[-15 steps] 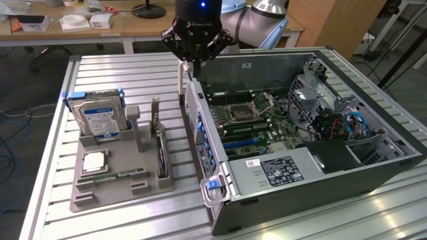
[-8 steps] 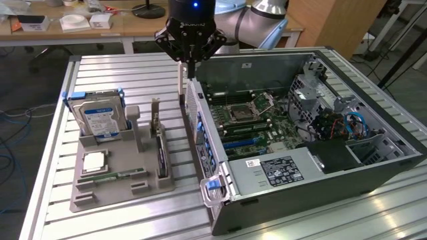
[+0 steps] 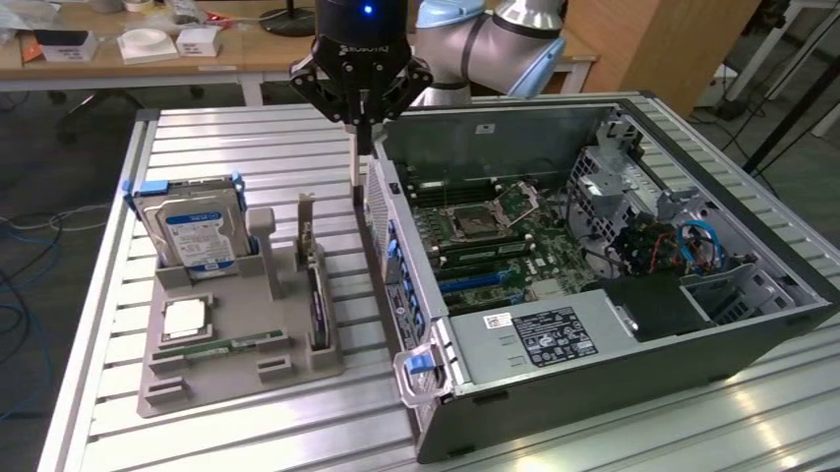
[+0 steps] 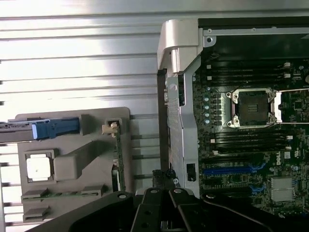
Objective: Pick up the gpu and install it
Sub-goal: 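Reach for the gpu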
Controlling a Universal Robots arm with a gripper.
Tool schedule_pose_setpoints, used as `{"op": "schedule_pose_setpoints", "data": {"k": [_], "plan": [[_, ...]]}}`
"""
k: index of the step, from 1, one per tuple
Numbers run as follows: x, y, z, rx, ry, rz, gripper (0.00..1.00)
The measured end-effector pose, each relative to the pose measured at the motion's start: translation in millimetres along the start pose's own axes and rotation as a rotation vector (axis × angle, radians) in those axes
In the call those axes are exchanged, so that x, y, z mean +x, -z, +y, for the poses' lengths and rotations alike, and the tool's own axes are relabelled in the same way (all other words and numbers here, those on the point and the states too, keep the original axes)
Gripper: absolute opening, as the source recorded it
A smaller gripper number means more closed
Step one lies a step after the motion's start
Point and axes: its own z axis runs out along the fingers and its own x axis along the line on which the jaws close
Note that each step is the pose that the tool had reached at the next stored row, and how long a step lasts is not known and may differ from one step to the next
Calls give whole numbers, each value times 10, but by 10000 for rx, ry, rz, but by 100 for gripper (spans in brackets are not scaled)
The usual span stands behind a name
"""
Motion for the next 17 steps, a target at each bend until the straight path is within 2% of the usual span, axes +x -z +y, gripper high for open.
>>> {"op": "schedule_pose_setpoints", "data": {"k": [17], "plan": [[253,-2,-19,-1,1,0,11]]}}
